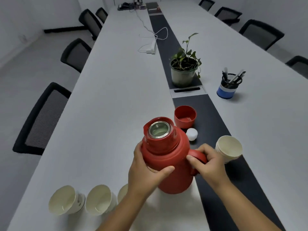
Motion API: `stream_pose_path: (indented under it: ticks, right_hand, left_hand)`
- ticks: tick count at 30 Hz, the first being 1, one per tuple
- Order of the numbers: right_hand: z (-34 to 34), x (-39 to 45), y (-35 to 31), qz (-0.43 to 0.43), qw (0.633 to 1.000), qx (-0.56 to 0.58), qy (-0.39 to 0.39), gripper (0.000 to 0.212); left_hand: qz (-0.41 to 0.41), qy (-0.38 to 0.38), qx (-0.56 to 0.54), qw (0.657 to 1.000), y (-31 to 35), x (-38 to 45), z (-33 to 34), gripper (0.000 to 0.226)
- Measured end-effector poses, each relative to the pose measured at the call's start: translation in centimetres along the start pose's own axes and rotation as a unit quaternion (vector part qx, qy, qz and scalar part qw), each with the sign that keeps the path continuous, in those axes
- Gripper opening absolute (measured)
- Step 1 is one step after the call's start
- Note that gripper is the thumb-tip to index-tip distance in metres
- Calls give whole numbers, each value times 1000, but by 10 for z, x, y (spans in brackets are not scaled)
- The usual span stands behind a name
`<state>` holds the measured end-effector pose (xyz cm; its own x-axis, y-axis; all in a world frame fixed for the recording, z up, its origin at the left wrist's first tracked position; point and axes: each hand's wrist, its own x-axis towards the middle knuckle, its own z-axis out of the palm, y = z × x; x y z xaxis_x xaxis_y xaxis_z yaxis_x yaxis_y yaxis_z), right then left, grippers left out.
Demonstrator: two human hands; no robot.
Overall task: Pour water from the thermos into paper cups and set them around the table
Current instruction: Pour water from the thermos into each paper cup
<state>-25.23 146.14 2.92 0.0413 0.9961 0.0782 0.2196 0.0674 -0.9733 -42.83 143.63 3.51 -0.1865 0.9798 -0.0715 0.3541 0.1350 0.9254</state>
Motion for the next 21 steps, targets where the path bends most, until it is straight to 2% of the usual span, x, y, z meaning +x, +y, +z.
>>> stream_pose_path:
  ticks: [5,10,17,21]
  right_hand:
    - [33,45,23,17,999,32,14,30]
    - [63,86,40,23,997,75,12,23]
    - [82,119,55,-23,998,52,-34,29]
    - [83,119,60,-20,998,37,-47,33]
  left_hand:
    - [1,-7,36,999,-12,54,-9,88]
    - [8,18,31,999,-22,96,-19,83]
    - [19,30,61,998,-32,125,-24,94]
    - [22,22,68,997,-34,126,-26,96]
